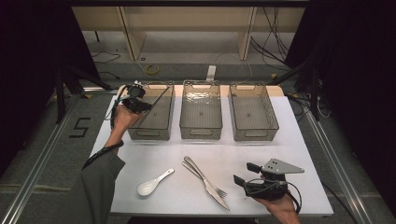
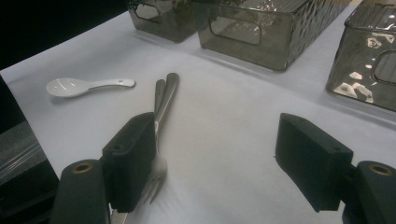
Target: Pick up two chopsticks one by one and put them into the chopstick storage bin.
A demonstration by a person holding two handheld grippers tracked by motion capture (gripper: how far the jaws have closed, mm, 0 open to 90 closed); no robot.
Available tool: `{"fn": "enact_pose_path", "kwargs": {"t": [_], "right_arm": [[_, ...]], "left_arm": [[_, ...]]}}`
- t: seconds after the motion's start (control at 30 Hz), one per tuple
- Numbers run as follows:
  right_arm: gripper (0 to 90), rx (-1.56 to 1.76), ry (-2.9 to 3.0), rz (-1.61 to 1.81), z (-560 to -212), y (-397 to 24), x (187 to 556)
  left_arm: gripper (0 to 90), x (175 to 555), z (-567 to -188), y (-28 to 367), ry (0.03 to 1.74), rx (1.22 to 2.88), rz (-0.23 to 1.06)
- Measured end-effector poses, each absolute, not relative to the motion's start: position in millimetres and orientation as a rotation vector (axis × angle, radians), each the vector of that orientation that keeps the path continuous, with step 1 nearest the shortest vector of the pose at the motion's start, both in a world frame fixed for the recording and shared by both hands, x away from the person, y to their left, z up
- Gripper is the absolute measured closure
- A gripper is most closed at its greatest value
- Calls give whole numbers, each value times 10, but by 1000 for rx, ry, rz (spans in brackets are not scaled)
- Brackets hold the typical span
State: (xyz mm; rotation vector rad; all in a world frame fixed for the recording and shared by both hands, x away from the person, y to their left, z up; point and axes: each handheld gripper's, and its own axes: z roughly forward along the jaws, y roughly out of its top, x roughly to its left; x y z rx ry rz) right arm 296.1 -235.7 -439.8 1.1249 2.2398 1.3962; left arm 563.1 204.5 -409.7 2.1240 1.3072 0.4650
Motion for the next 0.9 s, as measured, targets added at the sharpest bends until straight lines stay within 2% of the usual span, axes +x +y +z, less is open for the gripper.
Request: {"fn": "enact_pose_path", "kwargs": {"t": [0.13,0.2,0.3,0.43,0.6,0.67,0.9], "right_arm": [[301,1120,2241,1398,-4398,-2357,2961],[301,1119,2239,1398,-4398,-2360,2960],[301,1123,2239,1397,-4400,-2365,2960],[300,1123,2239,1395,-4399,-2361,2957],[301,1122,2233,1407,-4390,-2373,2949],[300,1120,2231,1406,-4387,-2372,2946],[300,1120,2223,1416,-4381,-2385,2946]], "left_arm": [[839,5638,-4131,2040,1313,2108,465],[768,5634,-4129,2039,1315,2087,452],[737,5623,-4098,2038,1312,2081,458],[639,5598,-4025,2033,1335,2060,417],[432,5484,-3918,2014,1319,2010,377],[379,5414,-3882,1994,1305,2018,359],[279,5145,-3792,1963,1286,1977,315]]}}
